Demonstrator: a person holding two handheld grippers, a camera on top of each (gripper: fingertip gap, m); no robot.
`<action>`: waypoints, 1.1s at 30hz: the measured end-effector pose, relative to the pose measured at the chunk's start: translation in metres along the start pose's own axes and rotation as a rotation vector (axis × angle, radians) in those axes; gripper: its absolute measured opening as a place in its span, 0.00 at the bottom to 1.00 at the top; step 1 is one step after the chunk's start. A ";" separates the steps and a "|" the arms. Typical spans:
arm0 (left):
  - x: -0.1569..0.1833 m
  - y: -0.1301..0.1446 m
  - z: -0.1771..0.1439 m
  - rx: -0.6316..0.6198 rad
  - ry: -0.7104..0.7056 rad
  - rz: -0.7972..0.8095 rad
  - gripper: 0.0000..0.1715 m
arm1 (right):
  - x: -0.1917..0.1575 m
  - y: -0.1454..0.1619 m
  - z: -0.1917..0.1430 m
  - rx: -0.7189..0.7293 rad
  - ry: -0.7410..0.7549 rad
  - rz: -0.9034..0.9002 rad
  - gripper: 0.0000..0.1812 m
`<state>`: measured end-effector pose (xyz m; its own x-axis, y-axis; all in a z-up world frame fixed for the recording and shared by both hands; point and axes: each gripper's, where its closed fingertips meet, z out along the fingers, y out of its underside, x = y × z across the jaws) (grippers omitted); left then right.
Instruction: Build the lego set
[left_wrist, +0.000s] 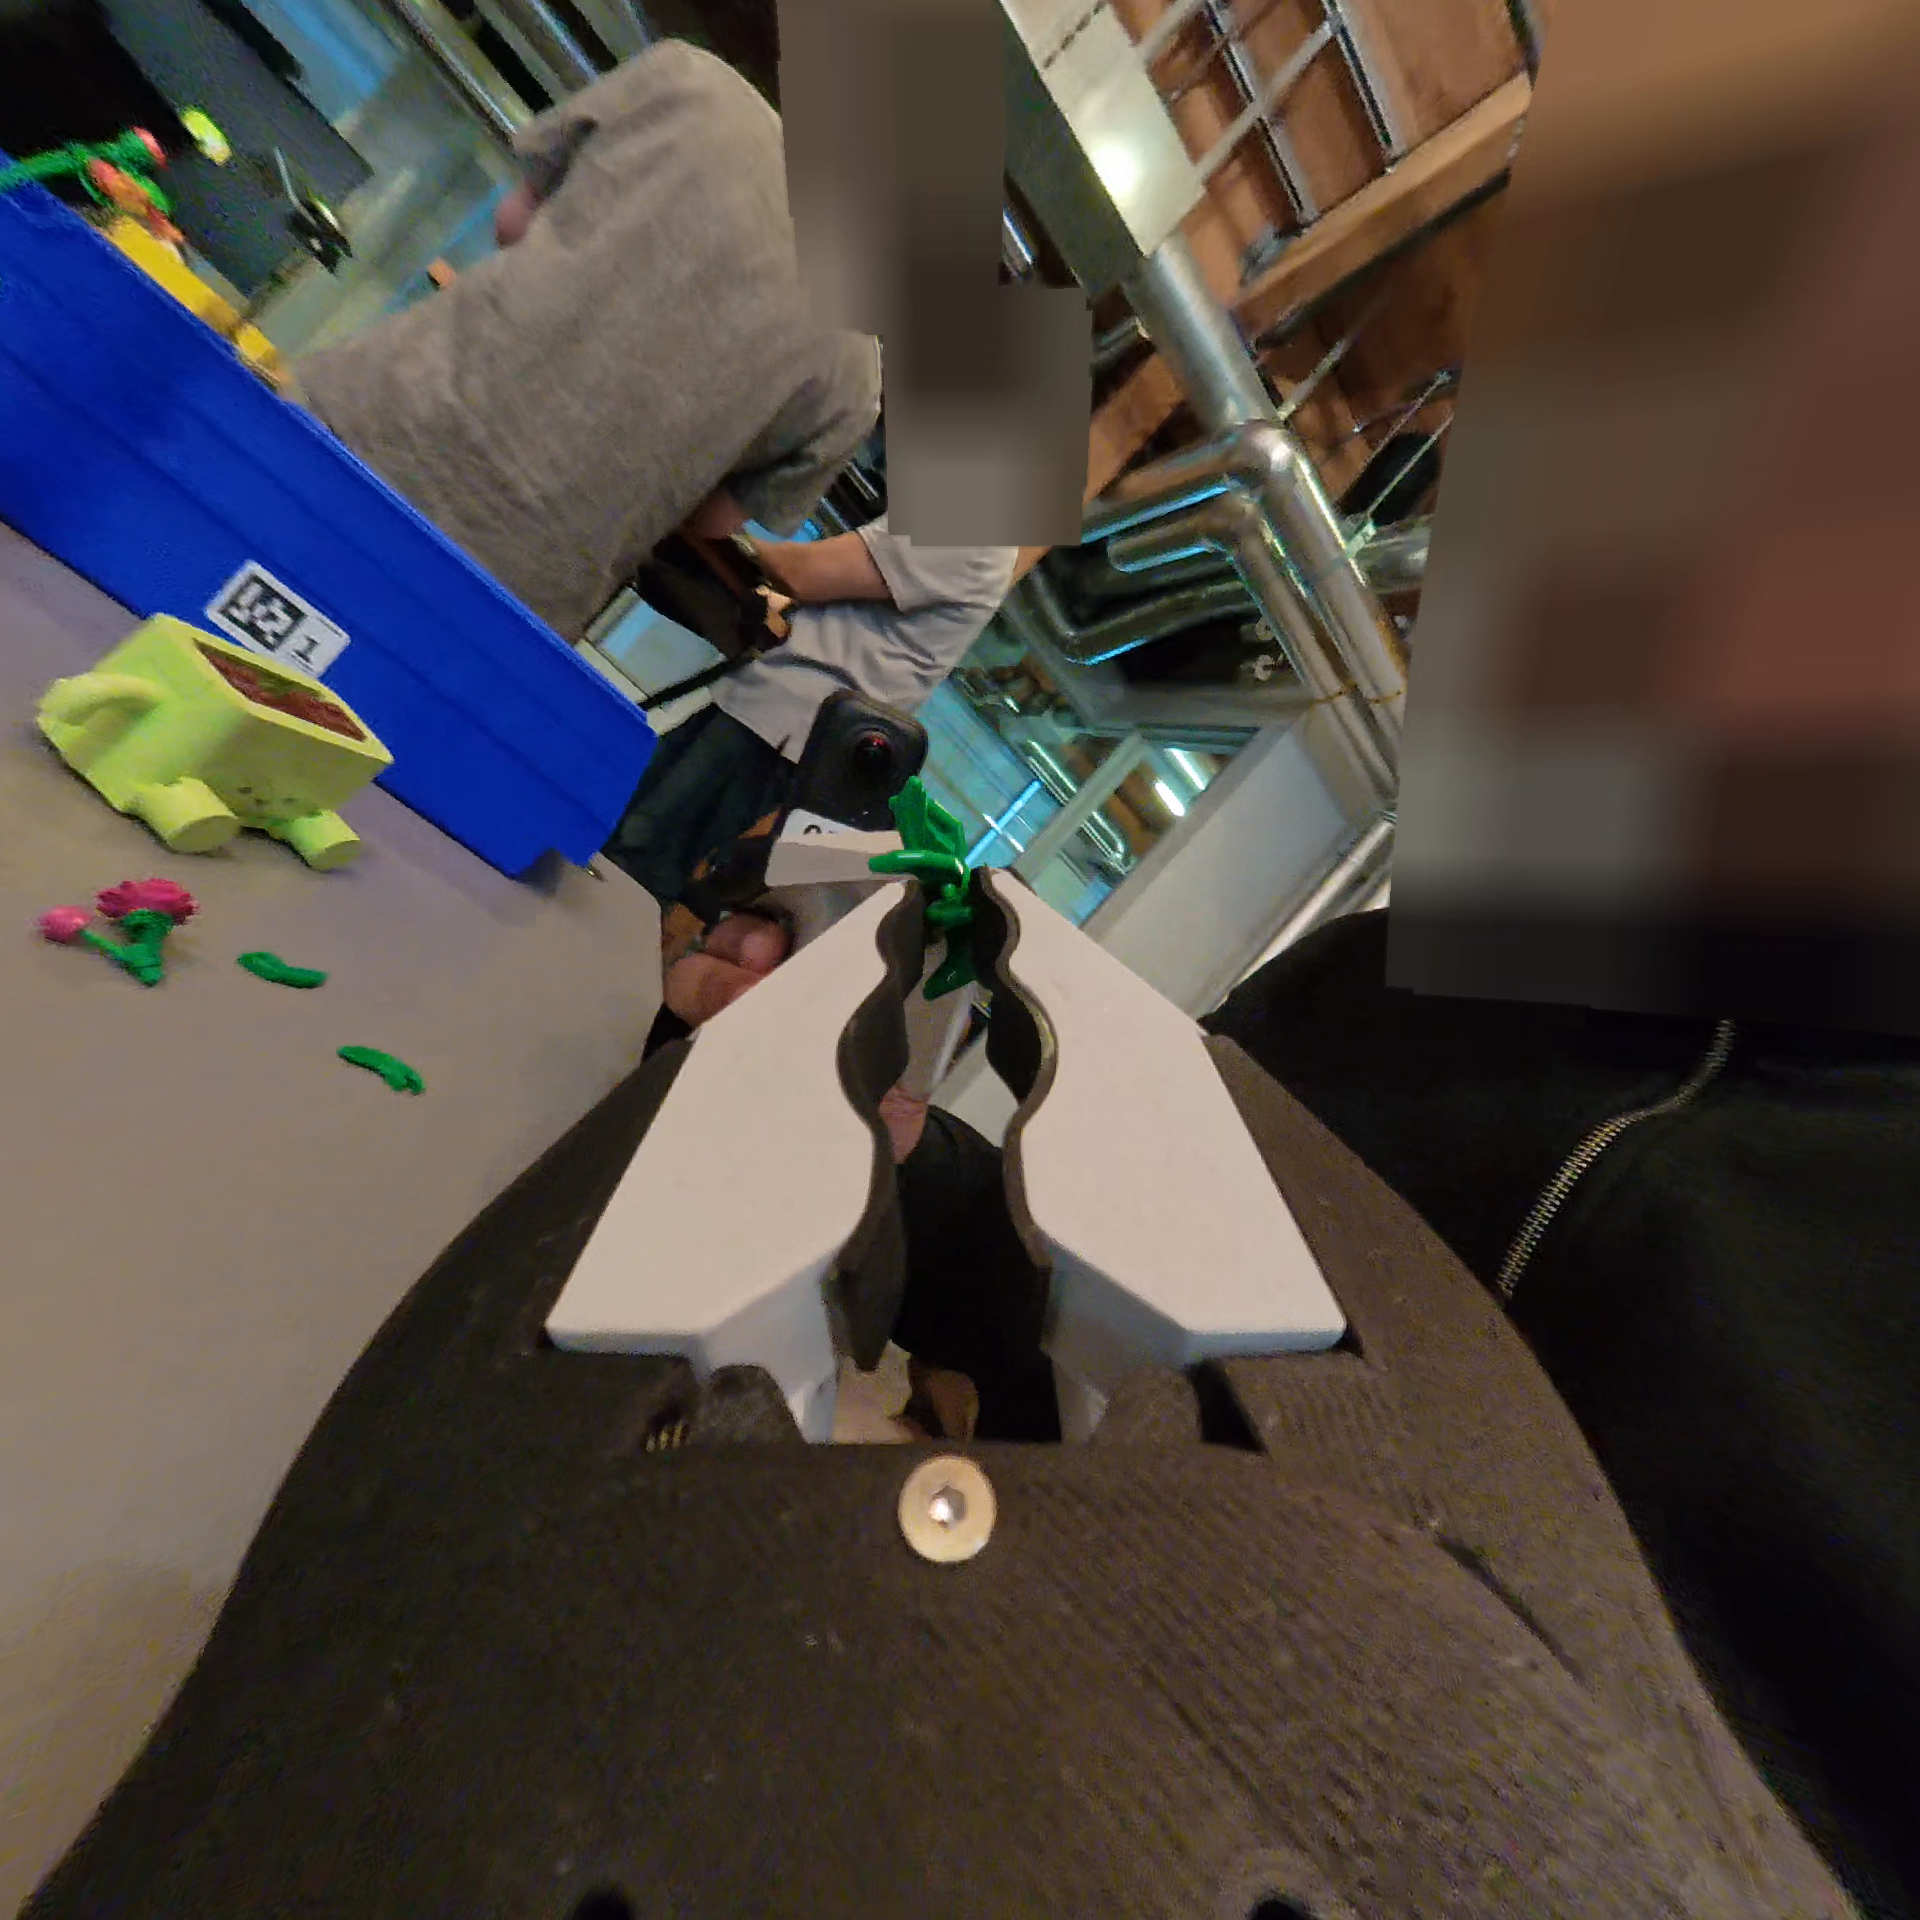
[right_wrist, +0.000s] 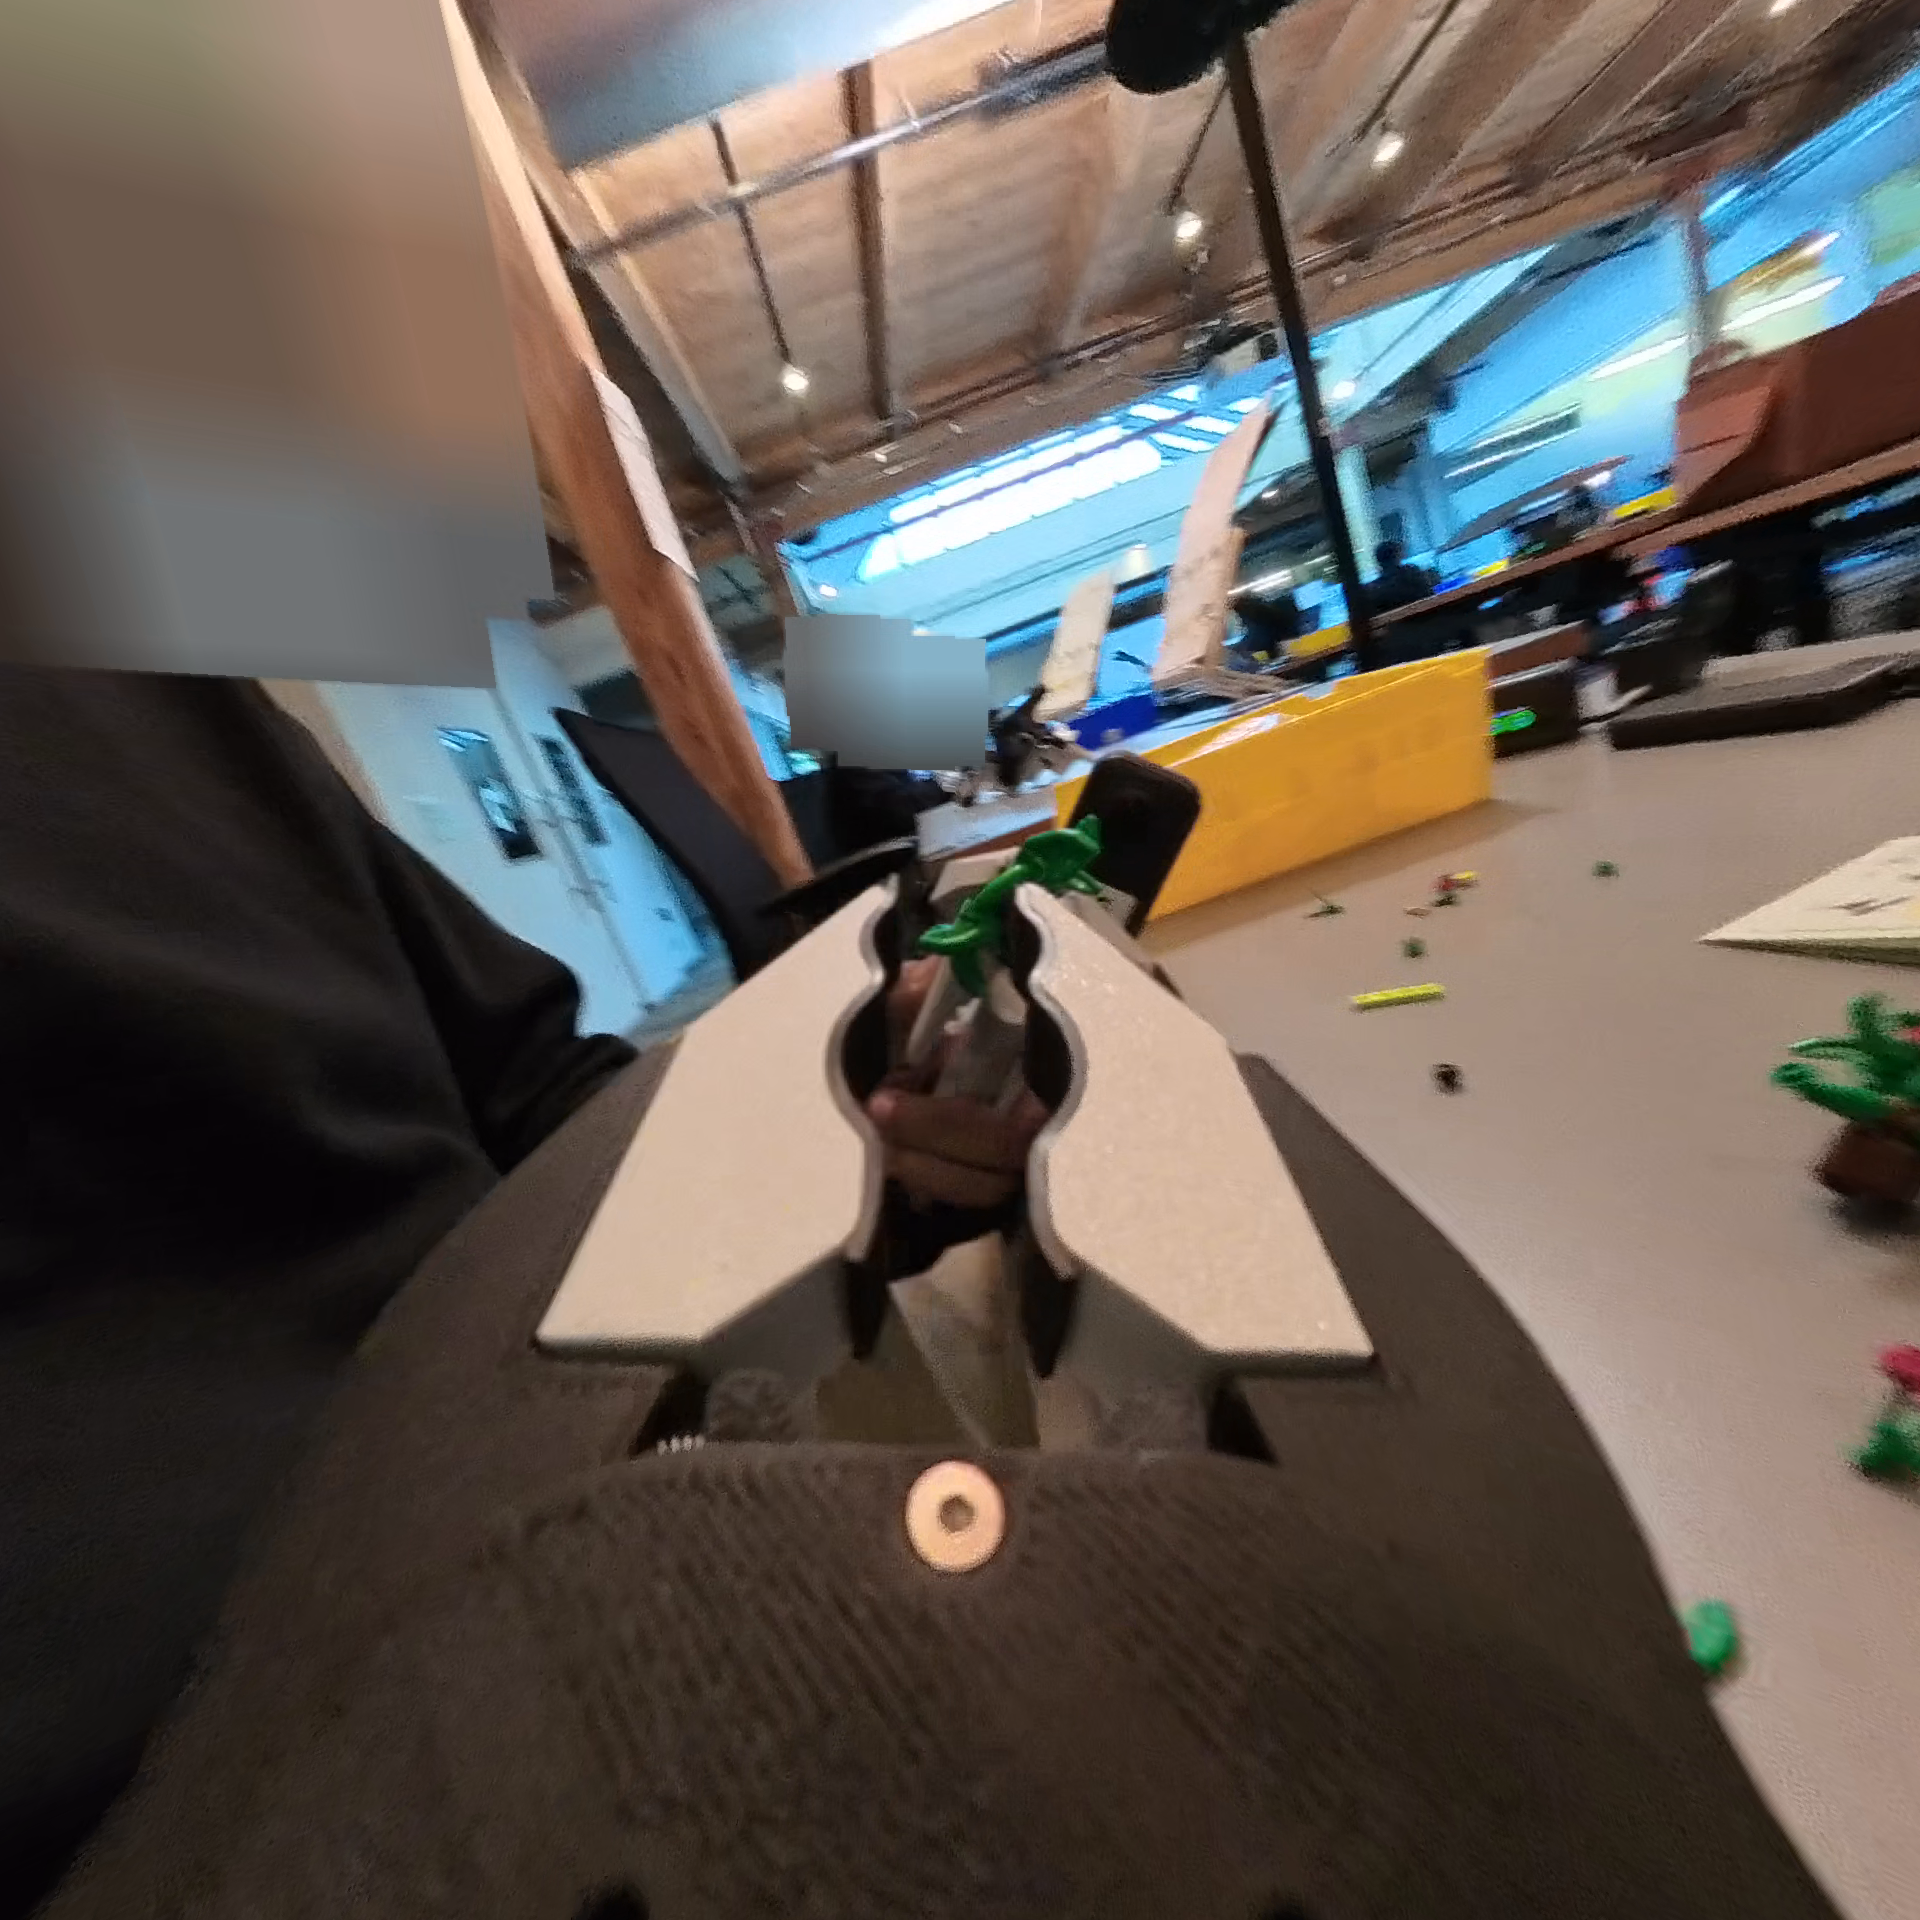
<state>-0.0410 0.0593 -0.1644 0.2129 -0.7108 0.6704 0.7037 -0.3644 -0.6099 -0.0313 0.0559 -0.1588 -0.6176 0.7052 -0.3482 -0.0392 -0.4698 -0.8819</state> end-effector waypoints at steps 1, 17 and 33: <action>-0.001 -0.001 -0.001 0.012 -0.018 0.016 0.03 | 0.001 0.001 0.001 -0.001 -0.020 0.057 0.13; -0.039 -0.015 -0.035 0.028 -0.496 0.270 0.24 | 0.042 0.012 -0.005 -0.237 0.274 -0.127 0.02; -0.073 0.002 -0.065 -0.170 -0.751 0.167 0.20 | 0.053 0.086 -0.018 -0.952 0.495 -0.911 0.13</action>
<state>-0.0989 0.0713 -0.2415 0.7501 -0.1898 0.6335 0.5218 -0.4187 -0.7433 -0.0529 0.0622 -0.2590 -0.3196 0.7679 0.5552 0.3919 0.6406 -0.6604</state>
